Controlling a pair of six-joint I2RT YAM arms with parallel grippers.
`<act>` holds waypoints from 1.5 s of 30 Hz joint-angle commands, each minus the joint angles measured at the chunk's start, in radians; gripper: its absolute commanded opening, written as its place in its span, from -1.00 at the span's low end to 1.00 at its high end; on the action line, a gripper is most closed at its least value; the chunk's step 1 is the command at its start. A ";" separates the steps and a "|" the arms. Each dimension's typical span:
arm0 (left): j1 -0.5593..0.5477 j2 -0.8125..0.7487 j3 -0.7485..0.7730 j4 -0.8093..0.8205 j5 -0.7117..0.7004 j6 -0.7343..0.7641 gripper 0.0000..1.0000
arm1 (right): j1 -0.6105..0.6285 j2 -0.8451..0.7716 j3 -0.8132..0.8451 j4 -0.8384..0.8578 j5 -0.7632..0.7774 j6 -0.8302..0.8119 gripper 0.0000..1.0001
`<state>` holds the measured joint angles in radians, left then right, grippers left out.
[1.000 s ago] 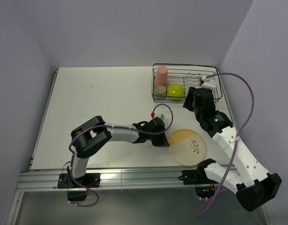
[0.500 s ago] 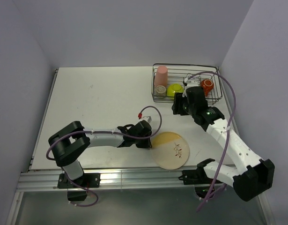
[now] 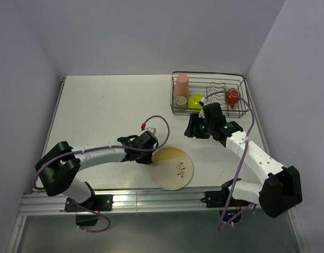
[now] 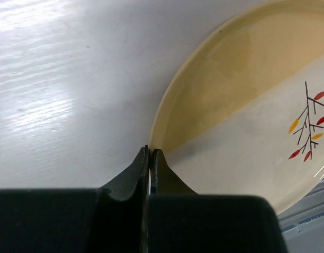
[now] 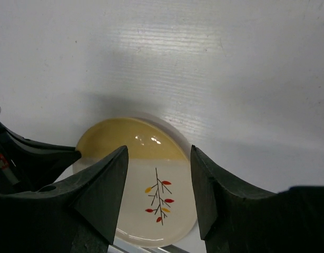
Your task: Load the mixed dishes into the dish rack
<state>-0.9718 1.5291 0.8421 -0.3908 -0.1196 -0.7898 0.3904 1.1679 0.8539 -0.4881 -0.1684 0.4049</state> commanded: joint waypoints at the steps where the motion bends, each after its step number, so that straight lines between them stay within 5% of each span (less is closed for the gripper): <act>1: 0.044 -0.067 -0.006 -0.037 -0.032 0.046 -1.00 | 0.005 -0.007 -0.021 0.013 -0.013 0.090 0.16; 12: 0.188 -0.145 0.018 -0.063 -0.018 0.081 -1.00 | 0.107 -0.054 -0.191 0.023 0.015 0.201 0.15; 19: 0.194 -0.109 0.011 -0.031 0.031 0.086 -1.00 | 0.214 0.019 -0.240 0.112 0.039 0.264 0.12; 24: 0.194 -0.133 -0.003 -0.025 0.035 0.073 -1.00 | 0.264 -0.072 -0.265 0.155 0.043 0.328 0.12; 32: 0.194 -0.164 0.035 -0.077 0.031 0.063 -1.00 | 0.344 -0.319 -0.401 0.238 0.049 0.574 0.28; 45: 0.274 -0.182 0.080 -0.123 0.029 0.106 -1.00 | 0.455 -0.340 -0.536 0.434 -0.080 0.747 0.53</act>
<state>-0.7330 1.4078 0.8749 -0.5087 -0.0830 -0.7109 0.8227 0.8490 0.3466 -0.1623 -0.2302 1.0813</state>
